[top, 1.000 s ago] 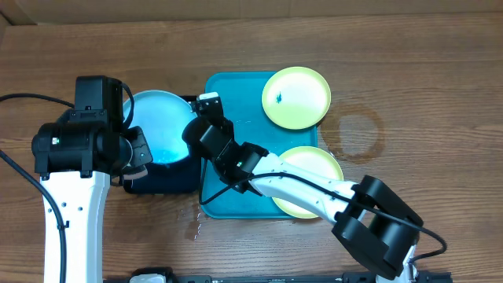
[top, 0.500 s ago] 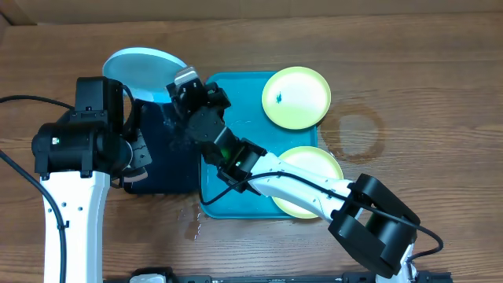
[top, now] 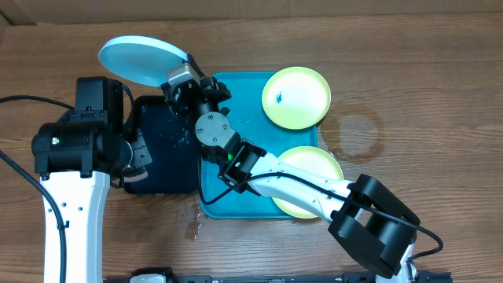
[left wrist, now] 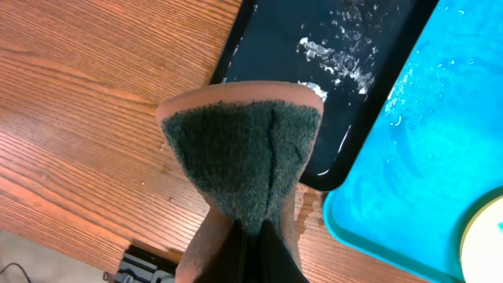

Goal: Clean dirty plates on tray and stack at the side

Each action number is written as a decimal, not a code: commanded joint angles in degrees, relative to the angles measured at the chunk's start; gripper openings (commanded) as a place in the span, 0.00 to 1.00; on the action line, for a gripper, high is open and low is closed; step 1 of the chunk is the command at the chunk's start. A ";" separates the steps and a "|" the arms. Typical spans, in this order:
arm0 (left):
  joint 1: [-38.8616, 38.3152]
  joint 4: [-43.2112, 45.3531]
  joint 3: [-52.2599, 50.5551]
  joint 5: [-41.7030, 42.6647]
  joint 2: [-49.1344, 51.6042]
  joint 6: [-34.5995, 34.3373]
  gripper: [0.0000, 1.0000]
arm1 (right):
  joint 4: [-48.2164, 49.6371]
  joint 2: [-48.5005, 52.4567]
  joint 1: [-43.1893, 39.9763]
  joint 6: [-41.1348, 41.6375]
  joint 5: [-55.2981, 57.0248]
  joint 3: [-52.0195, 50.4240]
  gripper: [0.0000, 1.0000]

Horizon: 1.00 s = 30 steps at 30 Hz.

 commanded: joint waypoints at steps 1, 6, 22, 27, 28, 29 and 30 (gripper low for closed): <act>-0.22 0.46 0.81 -0.22 -0.61 -0.61 0.04 | 0.81 -0.81 1.11 -0.44 0.33 1.09 0.04; -0.22 0.48 0.81 -0.07 -0.61 -0.63 0.04 | 0.59 -0.81 1.49 -0.42 0.35 1.09 0.04; -0.22 1.27 0.81 -0.09 -0.61 -0.59 0.04 | -17.42 -0.81 0.76 23.12 -0.63 1.09 0.04; -0.22 1.27 0.81 -0.09 -0.61 -0.59 0.04 | -29.66 -0.79 -0.13 34.73 -7.63 1.07 0.04; -0.22 1.27 0.81 -0.07 -0.61 -0.59 0.04 | -32.02 -0.79 -0.50 37.75 -7.61 1.07 0.04; -0.22 1.29 0.81 -0.07 -0.61 -0.59 0.04 | -34.10 -0.79 -0.96 41.44 -7.65 1.07 0.04; -0.22 1.31 0.81 -0.09 -0.61 -0.59 0.04 | -36.06 -0.79 -1.55 45.66 -7.87 1.07 0.04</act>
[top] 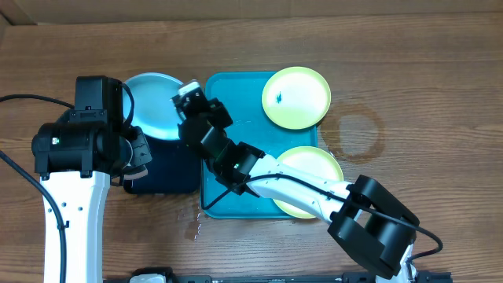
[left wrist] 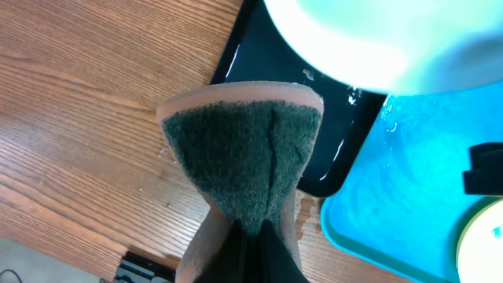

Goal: Clean dirty plates on tray and stack at the side

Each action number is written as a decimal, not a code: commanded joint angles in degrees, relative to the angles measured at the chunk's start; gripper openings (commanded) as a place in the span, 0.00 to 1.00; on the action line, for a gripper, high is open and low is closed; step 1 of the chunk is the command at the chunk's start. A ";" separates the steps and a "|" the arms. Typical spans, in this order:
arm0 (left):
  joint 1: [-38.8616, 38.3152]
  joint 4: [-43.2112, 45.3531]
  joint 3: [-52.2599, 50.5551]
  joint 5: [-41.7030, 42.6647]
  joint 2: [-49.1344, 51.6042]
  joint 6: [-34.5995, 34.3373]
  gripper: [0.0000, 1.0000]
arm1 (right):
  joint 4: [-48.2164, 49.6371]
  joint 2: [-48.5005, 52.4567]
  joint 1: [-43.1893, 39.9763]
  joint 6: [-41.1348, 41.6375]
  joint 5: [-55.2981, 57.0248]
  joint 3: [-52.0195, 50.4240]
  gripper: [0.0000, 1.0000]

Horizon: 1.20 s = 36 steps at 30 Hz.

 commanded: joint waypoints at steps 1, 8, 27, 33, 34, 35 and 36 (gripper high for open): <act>-0.22 0.26 0.81 -0.11 -0.61 -0.59 0.04 | -3.10 -0.81 -2.16 17.70 -2.82 1.01 0.04; -0.22 0.44 0.81 0.17 -0.61 -0.59 0.04 | -7.96 -4.94 -10.01 28.63 -29.42 1.01 0.04; -0.22 1.49 0.81 0.94 -0.59 -0.59 0.04 | -54.95 -14.51 -53.68 33.51 -47.84 0.98 0.04; -0.22 1.66 0.81 0.94 -0.59 -0.59 0.04 | -61.40 -14.51 -64.22 28.30 -47.25 0.70 0.04; -0.22 1.66 0.79 0.94 -0.59 -0.59 0.04 | -62.66 -14.51 -65.59 28.35 -46.10 0.61 0.04; -0.22 1.66 0.79 0.94 -0.59 -0.59 0.04 | -63.52 -14.51 -66.64 28.35 -44.96 0.42 0.04; -0.22 1.66 0.74 0.96 -0.59 -0.59 0.04 | -64.43 -14.51 -67.78 28.35 -43.58 0.11 0.04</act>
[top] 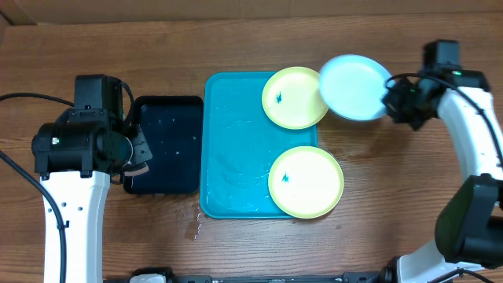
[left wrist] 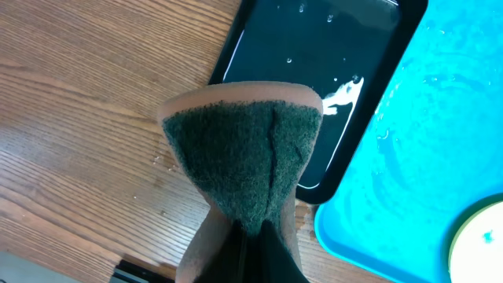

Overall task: Clean dirty plates on tray and stack at the side
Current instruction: 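Lower the white plate onto the table right of the teal tray, release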

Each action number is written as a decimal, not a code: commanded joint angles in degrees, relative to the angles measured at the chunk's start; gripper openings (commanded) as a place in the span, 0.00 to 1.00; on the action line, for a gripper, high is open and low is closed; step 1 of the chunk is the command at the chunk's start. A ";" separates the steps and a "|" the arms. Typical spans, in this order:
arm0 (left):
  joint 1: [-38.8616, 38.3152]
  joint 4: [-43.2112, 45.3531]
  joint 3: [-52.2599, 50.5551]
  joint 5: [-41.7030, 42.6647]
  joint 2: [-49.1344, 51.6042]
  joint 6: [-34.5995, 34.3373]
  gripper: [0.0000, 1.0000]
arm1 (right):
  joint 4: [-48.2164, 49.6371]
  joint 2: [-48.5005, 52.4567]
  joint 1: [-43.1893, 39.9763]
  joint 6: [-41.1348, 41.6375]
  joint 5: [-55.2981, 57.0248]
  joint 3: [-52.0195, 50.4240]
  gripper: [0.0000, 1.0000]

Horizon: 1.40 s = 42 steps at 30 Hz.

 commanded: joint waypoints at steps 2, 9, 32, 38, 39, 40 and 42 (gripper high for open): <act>-0.24 0.28 0.46 0.50 -0.59 -0.59 0.04 | -2.01 -1.22 -3.58 -1.79 4.26 -0.90 0.04; -0.24 3.48 -3.65 0.55 -0.59 -0.59 0.04 | -0.20 -1.14 -4.02 -1.33 10.97 -6.45 0.04; -0.22 19.85 -13.05 12.46 -0.11 13.64 0.04 | 18.82 -1.03 4.17 -1.38 10.78 -21.59 0.16; -0.22 19.82 -13.05 12.46 -0.11 13.64 0.04 | 18.91 -1.05 4.31 -1.64 10.78 -21.42 0.31; -0.22 19.82 -13.05 12.46 -0.11 13.64 0.04 | 18.08 -1.22 4.26 -1.64 10.71 -20.81 0.31; -0.22 19.80 -13.05 12.46 -0.11 13.64 0.04 | 16.59 -1.44 4.26 -1.66 10.47 -19.89 0.33; -0.22 19.78 -13.05 12.48 -0.11 13.64 0.04 | 8.50 -2.73 4.26 -8.85 5.29 -14.58 0.37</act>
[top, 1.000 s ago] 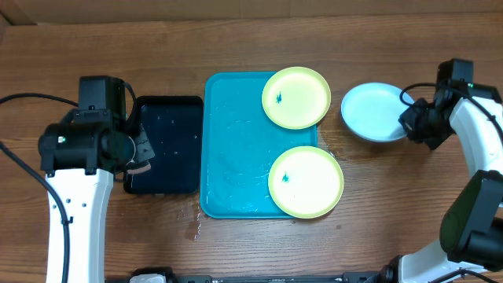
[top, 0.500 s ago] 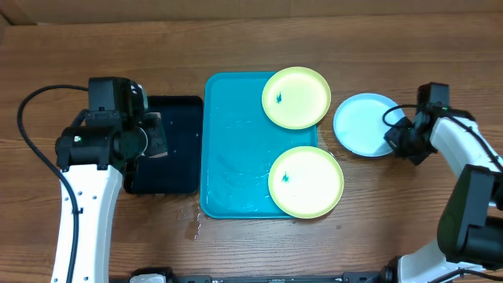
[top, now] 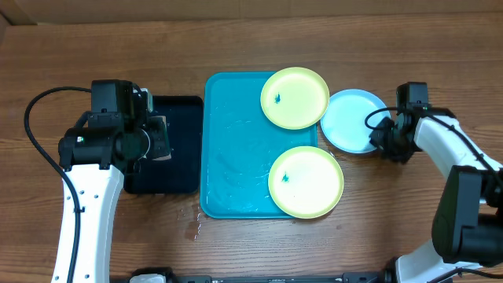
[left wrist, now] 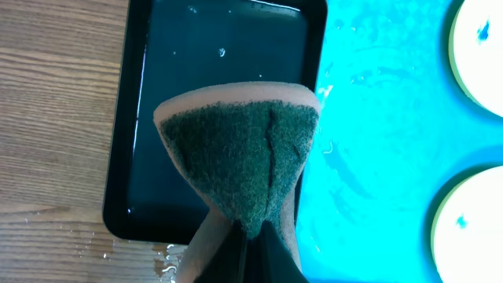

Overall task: Clean dirty plates on tray and stack at the side
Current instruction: 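Lower the white plate onto the table right of the teal tray, release, then move the right gripper to the lower yellow plate's rim and grasp it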

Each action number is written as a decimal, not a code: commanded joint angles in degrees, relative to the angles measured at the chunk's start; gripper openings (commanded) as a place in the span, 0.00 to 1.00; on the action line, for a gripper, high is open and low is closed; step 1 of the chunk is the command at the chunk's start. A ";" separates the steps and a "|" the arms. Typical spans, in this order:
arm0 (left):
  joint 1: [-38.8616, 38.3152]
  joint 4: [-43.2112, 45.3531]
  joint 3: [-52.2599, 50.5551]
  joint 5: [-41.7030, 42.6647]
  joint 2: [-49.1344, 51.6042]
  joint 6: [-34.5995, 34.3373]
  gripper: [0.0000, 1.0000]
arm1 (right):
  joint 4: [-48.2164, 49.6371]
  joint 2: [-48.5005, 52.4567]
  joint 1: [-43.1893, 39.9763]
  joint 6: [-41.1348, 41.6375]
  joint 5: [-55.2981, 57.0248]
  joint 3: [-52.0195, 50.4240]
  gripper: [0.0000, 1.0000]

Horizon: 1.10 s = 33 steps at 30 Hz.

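Note:
Two yellow-green plates, the far one (top: 295, 97) and the near one (top: 306, 181), lie on the right half of the blue tray (top: 232, 157); each has a small blue smear. A pale blue plate (top: 351, 120) lies flat on the table right of the tray. My right gripper (top: 383, 140) is at its right rim, apparently shut on it. My left gripper (left wrist: 251, 232) is shut on a sponge (left wrist: 240, 149), green scouring face outward. The sponge hangs over the seam between the black tray (left wrist: 212, 79) and the blue tray (left wrist: 377, 118). The left gripper (top: 159, 135) shows over the black tray.
The black tray (top: 169, 169) holds a film of water with droplets. A small puddle (top: 191, 224) wets the table at the trays' near corners. Wet streaks cover the blue tray's left half. A faint ring mark (top: 357, 153) is near the pale blue plate.
The right gripper has come down with the pale blue plate, which now lies flat on the table right of the tray. My left arm has shifted right, sponge now over the trays' seam.
The right gripper held the pale blue plate tilted beyond the black tray's far corner, then over the black tray, dripping. Later it held the plate right of the blue tray, and now the plate rests on the table there. The left gripper kept the sponge throughout.

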 commanded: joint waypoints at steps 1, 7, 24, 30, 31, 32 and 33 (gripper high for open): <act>-0.22 0.20 0.07 1.03 -0.15 1.29 0.04 | -8.48 -3.28 -0.04 -9.79 -6.58 7.98 0.38; -0.22 0.02 0.07 1.05 -0.15 1.25 0.04 | -24.92 -5.51 0.74 -16.15 -11.67 14.47 0.47; -0.22 -0.50 0.07 1.07 -0.15 1.22 0.04 | -28.04 -5.53 11.50 -15.43 -12.28 0.55 0.47; -0.22 -0.52 0.07 1.49 -0.15 0.98 0.05 | -22.53 -5.53 13.27 -13.64 -13.73 -4.22 0.33; -0.22 -0.55 0.07 1.46 -0.15 1.01 0.05 | -21.84 -5.53 13.44 -13.66 -14.51 -4.76 0.30; -0.22 -0.61 0.07 1.46 -0.15 1.01 0.05 | -20.94 -5.53 13.55 -13.66 -15.32 -5.31 0.29; -0.22 -0.66 0.07 1.46 -0.15 1.01 0.05 | -20.00 -5.53 13.64 -13.66 -16.04 -5.79 0.29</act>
